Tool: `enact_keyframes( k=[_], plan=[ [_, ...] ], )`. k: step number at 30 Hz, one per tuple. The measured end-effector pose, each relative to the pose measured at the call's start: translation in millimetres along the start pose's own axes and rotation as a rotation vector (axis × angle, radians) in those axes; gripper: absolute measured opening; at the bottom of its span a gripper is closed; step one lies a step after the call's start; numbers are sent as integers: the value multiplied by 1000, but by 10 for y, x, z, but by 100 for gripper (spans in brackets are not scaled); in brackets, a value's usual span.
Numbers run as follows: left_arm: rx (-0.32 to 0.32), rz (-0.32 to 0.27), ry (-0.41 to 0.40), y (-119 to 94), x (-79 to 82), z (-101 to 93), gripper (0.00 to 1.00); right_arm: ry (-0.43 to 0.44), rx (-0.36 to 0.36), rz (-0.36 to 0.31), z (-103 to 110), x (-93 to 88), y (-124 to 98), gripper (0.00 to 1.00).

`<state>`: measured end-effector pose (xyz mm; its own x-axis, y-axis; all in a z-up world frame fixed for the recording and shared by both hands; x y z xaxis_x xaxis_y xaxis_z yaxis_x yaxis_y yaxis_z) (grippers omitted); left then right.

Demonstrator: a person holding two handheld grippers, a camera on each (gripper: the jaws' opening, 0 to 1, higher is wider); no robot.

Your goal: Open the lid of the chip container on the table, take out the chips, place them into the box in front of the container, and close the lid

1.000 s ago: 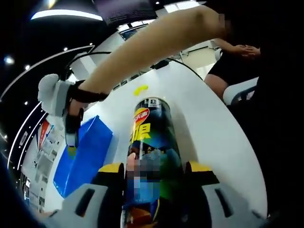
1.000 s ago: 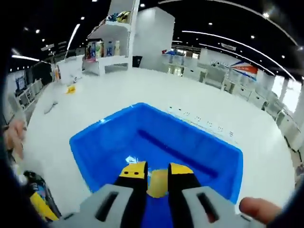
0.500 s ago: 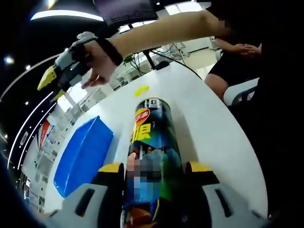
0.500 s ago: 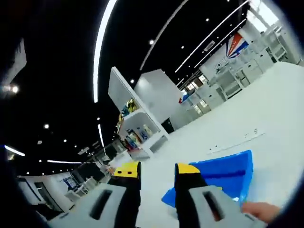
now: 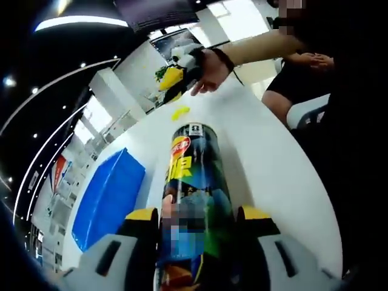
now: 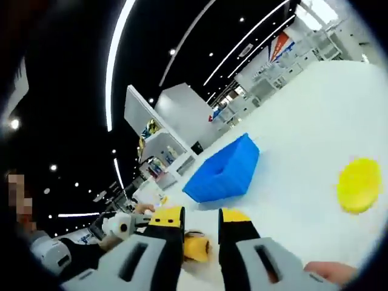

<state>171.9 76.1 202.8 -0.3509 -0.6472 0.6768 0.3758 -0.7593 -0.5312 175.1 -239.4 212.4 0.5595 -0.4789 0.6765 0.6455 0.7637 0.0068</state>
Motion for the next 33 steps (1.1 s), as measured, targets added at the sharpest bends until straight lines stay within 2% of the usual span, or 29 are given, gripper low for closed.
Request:
enact_keyframes(
  k=[4, 6, 11, 15, 16, 17, 18, 22, 25, 27, 33],
  plan=[
    [3, 5, -3, 3, 9, -3, 53, -8, 27, 11, -5, -85, -34, 24],
    [3, 5, -4, 4, 10, -2, 53, -18, 23, 69, 44, -190, 14, 26],
    [0, 5, -8, 6, 7, 6, 53, -139, -56, 184, -13, -287, 110, 26],
    [-3, 2, -9, 2, 0, 9, 53, -140, -99, 252, -73, -335, 176, 17],
    [-3, 1, -10, 2, 0, 9, 53, -140, -126, 297, -96, -355, 156, 9],
    [-3, 0, -10, 2, -2, 10, 53, -75, -79, 294, -40, -360, 184, 6],
    [-3, 0, -9, 0, -4, 10, 53, -99, -105, 282, -90, -311, 175, 5],
    [2, 4, -16, 7, -5, 17, 53, -79, -112, 274, -129, -257, 210, 2],
    [-1, 3, -19, 18, 3, 17, 53, -50, -55, 293, -71, -348, 299, 1],
    [-2, 6, -19, 22, 4, 20, 53, -79, -29, 304, -24, -421, 395, 1],
    [-1, 11, -16, 26, 4, 19, 53, -82, 16, 347, 79, -506, 595, 1]
  ],
)
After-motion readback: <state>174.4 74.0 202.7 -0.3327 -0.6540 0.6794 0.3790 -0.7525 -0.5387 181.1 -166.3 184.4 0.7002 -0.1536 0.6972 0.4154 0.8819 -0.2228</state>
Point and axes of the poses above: the point that each gripper's makers call its tool centre point, and the gripper's own axes: y roughly forward along the fingers, z roughly to its left, x roughly out of its top, the point moved 9 cm from there along -y, roughly backward along the fingers, and after that the axes turned 4 degrees about x, right-handed, at the moved point
